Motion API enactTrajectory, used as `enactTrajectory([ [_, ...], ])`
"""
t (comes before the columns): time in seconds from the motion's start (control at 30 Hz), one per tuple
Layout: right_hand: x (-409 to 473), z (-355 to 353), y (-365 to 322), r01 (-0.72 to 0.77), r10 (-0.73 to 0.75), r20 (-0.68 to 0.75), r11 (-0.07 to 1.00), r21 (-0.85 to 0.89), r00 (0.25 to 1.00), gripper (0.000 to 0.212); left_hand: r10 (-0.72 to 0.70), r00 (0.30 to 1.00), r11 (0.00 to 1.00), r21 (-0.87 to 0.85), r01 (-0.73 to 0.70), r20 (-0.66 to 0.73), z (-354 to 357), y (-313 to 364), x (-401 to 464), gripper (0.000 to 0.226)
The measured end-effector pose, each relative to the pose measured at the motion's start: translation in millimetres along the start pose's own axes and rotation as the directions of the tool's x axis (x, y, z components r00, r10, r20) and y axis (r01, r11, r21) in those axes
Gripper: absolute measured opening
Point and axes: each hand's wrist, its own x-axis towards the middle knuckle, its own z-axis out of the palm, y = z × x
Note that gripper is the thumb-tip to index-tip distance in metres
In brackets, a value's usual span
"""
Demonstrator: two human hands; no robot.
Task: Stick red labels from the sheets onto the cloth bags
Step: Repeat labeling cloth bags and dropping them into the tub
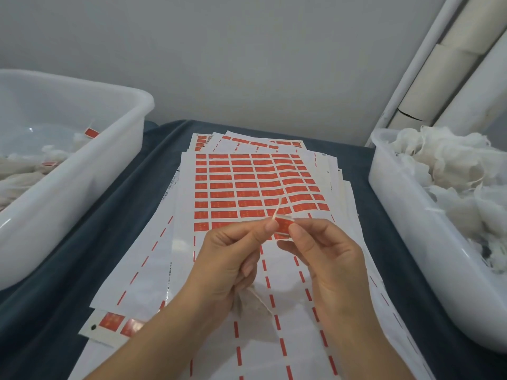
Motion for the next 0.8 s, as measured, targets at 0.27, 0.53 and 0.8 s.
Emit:
enactTrajectory([
  [0.27,0.4,-0.5,-1.4,0.024,-0.024,0.005,1.0,-0.004,1.0,0.022,0.014,1.0,1.0,0.008,-0.014,0.011,0.7,0.3,-0.7,0.033],
  [0.53,-0.6,-1.3,-1.1,0.047,-0.047,-0.011,0.999,-0.007,0.999,0.021,0.026,1.0,0.999,0.029,-0.026,0.013,0.9,-1.3,-0.5,0.03],
  [0.8,-2.5,3.6,6.1,-0.009,0.009,0.001,0.999,0.034,1.0,0.024,0.071,0.997,0.996,0.046,-0.071,-0.012,-0.1,-5.9,0.8,0.021],
])
